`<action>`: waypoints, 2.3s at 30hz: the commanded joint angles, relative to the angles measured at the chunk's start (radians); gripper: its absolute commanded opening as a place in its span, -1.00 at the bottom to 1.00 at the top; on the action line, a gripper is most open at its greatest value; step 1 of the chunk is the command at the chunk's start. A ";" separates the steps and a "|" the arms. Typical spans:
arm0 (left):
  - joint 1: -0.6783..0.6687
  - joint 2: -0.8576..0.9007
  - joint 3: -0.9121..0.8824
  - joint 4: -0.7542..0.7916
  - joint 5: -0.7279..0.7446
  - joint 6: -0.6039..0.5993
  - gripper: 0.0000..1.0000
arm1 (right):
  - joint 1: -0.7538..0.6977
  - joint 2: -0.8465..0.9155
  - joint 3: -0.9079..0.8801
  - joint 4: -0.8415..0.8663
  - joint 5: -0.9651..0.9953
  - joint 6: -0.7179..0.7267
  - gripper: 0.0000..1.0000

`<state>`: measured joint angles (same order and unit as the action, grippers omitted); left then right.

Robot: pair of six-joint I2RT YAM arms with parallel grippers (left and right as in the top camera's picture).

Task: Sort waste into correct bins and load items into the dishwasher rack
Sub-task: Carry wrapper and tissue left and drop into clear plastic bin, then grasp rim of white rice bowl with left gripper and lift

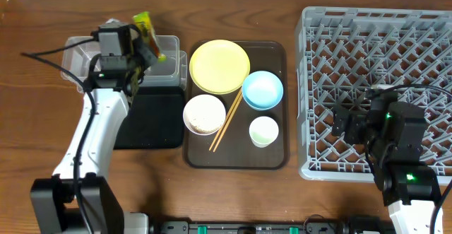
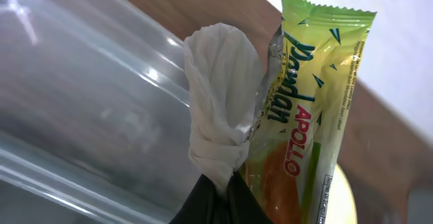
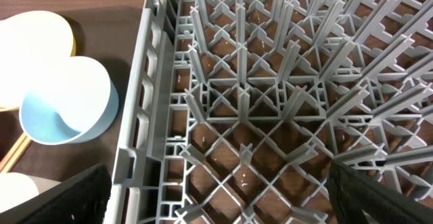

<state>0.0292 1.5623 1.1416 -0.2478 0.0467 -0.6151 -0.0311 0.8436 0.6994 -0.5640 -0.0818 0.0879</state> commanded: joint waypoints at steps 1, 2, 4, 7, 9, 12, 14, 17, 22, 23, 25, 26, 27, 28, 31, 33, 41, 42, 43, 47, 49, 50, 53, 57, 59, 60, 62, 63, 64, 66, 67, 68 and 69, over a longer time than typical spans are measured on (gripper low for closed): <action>0.021 0.061 0.007 0.006 -0.019 -0.182 -0.88 | 0.018 -0.001 0.020 -0.001 -0.005 0.009 0.98; 0.026 0.079 0.007 0.014 -0.028 -0.201 -0.88 | 0.018 -0.001 0.020 -0.001 -0.005 0.009 0.98; 0.029 0.107 0.007 0.017 -0.048 -0.205 -0.88 | 0.018 -0.001 0.020 -0.002 -0.005 0.009 0.99; 0.032 0.138 0.007 0.021 -0.048 -0.211 -0.85 | 0.018 -0.001 0.020 -0.002 -0.005 0.009 0.98; 0.031 0.138 0.007 0.026 -0.047 -0.209 -0.50 | 0.018 -0.001 0.020 -0.002 -0.005 0.009 0.98; 0.032 0.111 0.007 0.034 -0.032 -0.167 -0.11 | 0.018 -0.001 0.020 -0.002 -0.005 0.009 0.99; 0.031 0.078 0.007 0.044 -0.008 -0.114 0.00 | 0.018 -0.001 0.020 -0.002 -0.005 0.009 0.98; 0.024 0.001 0.007 0.034 0.034 -0.041 0.06 | 0.018 -0.001 0.020 -0.001 -0.005 0.009 0.99; -0.045 -0.116 0.007 -0.061 0.167 0.095 0.06 | 0.018 -0.001 0.020 -0.001 -0.005 0.009 0.99; -0.068 -0.128 0.007 -0.094 0.179 0.119 0.06 | 0.018 -0.001 0.020 -0.001 -0.005 0.009 0.98; -0.129 -0.141 0.007 -0.182 0.181 0.170 0.06 | 0.018 -0.001 0.020 -0.001 -0.005 0.009 0.98; -0.157 -0.141 0.007 -0.224 0.181 0.184 0.06 | 0.018 -0.001 0.020 -0.001 -0.005 0.009 0.98; -0.189 -0.136 0.005 -0.270 0.179 0.194 0.05 | 0.018 -0.001 0.020 -0.001 -0.005 0.009 0.99; -0.216 -0.130 0.002 -0.303 0.177 0.193 0.05 | 0.018 -0.001 0.020 -0.001 -0.005 0.009 0.99; -0.304 -0.099 -0.024 -0.365 0.178 0.193 0.05 | 0.018 -0.001 0.020 -0.001 -0.005 0.009 0.99; -0.356 -0.071 -0.036 -0.370 0.177 0.197 0.05 | 0.018 -0.001 0.020 -0.001 -0.005 0.009 0.98; -0.520 0.064 -0.041 -0.364 -0.001 0.196 0.06 | 0.018 -0.001 0.020 -0.004 -0.005 0.009 0.99; -0.532 0.077 -0.041 -0.364 -0.019 0.196 0.06 | 0.018 -0.001 0.020 -0.005 -0.005 0.009 0.98; -0.543 0.093 -0.041 -0.360 -0.022 0.196 0.06 | 0.018 -0.001 0.020 -0.005 -0.005 0.009 0.99; -0.580 0.145 -0.041 -0.352 -0.021 0.196 0.04 | 0.018 -0.001 0.020 -0.005 -0.005 0.009 0.98; -0.595 0.171 -0.041 -0.344 -0.021 0.196 0.04 | 0.018 -0.001 0.020 -0.005 -0.005 0.009 0.99; -0.604 0.185 -0.041 -0.339 -0.021 0.196 0.04 | 0.018 -0.001 0.020 -0.005 -0.005 0.009 0.98; -0.628 0.222 -0.041 -0.322 -0.022 0.196 -0.10 | 0.018 -0.001 0.020 -0.005 -0.005 0.009 0.99; -0.644 0.261 -0.041 -0.308 -0.022 0.195 -0.46 | 0.018 -0.001 0.020 -0.006 -0.005 0.009 0.98; -0.643 0.261 -0.040 -0.312 -0.022 0.196 -0.63 | 0.018 -0.001 0.020 -0.009 -0.005 0.009 0.99; -0.643 0.256 -0.040 -0.312 -0.022 0.196 -0.63 | 0.018 -0.001 0.020 -0.010 -0.005 0.009 0.98; -0.641 0.244 -0.039 -0.314 -0.039 0.196 -0.78 | 0.018 -0.001 0.020 -0.009 -0.005 0.009 0.98; -0.641 0.234 -0.037 -0.320 -0.058 0.196 -0.87 | 0.018 -0.001 0.020 -0.009 -0.005 0.009 0.99; -0.641 0.221 -0.035 -0.327 -0.069 0.196 -0.88 | 0.018 -0.001 0.020 -0.009 -0.005 0.009 0.99; -0.641 0.184 -0.032 -0.344 -0.089 0.197 -0.88 | 0.018 -0.001 0.020 -0.009 -0.005 0.009 0.99; -0.641 0.158 -0.031 -0.353 -0.090 0.197 -0.88 | 0.018 -0.001 0.020 -0.009 -0.005 0.009 0.99; -0.639 0.132 -0.031 -0.360 -0.089 0.196 -0.88 | 0.018 -0.001 0.020 -0.009 -0.005 0.009 0.98; -0.635 0.101 -0.031 -0.374 -0.089 0.196 -0.88 | 0.018 -0.001 0.020 -0.009 -0.005 0.009 0.99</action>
<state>-0.6121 1.7443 1.1065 -0.6037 -0.0154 -0.4145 -0.0311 0.8436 0.7006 -0.5716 -0.0818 0.0875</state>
